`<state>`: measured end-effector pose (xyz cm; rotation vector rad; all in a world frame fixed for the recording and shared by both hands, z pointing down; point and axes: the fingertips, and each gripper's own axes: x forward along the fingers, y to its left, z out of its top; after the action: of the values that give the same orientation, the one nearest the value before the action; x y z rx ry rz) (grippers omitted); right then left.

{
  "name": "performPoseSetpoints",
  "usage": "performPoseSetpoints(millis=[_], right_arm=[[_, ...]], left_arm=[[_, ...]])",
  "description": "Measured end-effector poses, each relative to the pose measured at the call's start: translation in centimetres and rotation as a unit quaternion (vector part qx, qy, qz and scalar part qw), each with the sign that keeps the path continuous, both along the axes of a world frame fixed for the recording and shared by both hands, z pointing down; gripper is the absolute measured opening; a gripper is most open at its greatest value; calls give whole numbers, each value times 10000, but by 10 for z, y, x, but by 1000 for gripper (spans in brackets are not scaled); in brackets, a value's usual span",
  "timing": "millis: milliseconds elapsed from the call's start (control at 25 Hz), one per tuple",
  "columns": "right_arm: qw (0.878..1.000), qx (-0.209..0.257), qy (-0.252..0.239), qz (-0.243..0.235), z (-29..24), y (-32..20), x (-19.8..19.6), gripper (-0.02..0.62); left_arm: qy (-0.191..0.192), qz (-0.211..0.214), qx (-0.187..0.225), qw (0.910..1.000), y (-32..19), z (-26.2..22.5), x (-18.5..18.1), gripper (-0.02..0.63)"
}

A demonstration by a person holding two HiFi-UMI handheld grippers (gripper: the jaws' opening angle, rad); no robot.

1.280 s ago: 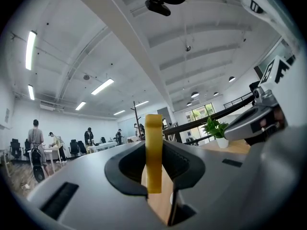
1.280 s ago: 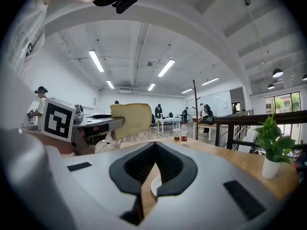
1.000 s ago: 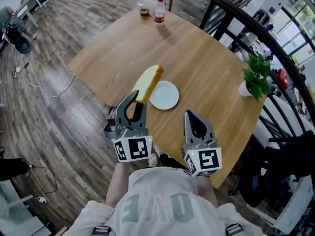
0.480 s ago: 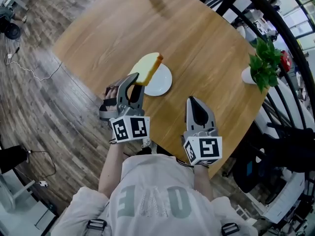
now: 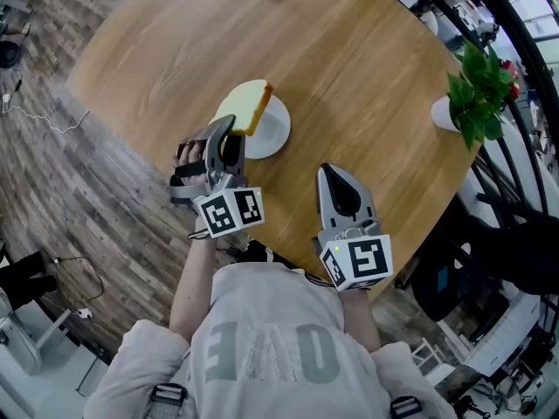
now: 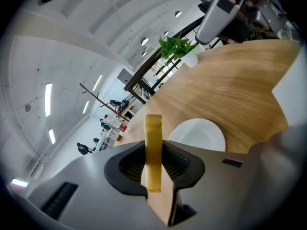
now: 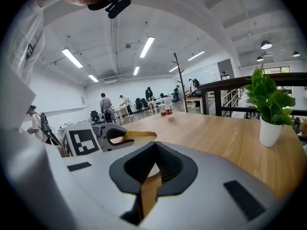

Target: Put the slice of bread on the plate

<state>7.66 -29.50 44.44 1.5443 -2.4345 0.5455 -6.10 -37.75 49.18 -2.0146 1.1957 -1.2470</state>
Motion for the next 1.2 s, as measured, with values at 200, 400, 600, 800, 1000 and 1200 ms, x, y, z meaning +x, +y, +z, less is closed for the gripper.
performPoseSetpoints(millis=[200, 400, 600, 800, 1000, 1200], right_arm=[[9997, 48, -59, 213, -1, -7, 14, 17], [9994, 141, -204, 237, -5, -12, 23, 17], [9989, 46, -323, 347, -3, -15, 25, 17], [9991, 141, -388, 133, -8, -15, 11, 17], [9986, 81, -517, -8, -5, -13, 2, 17], [9983, 135, -551, -126, -9, -11, -7, 17]], left_arm=[[-508, -83, 95, 9986, -6, 15, -1, 89], [-706, 19, -199, 9973, -4, 37, 2, 89], [-670, 160, -383, 9969, 1, 45, 10, 91], [-159, 61, -752, 9970, 6, 48, 12, 242], [93, 109, -1002, 9949, 13, 52, 21, 305], [240, 93, -992, 9947, 22, 47, 22, 333]])
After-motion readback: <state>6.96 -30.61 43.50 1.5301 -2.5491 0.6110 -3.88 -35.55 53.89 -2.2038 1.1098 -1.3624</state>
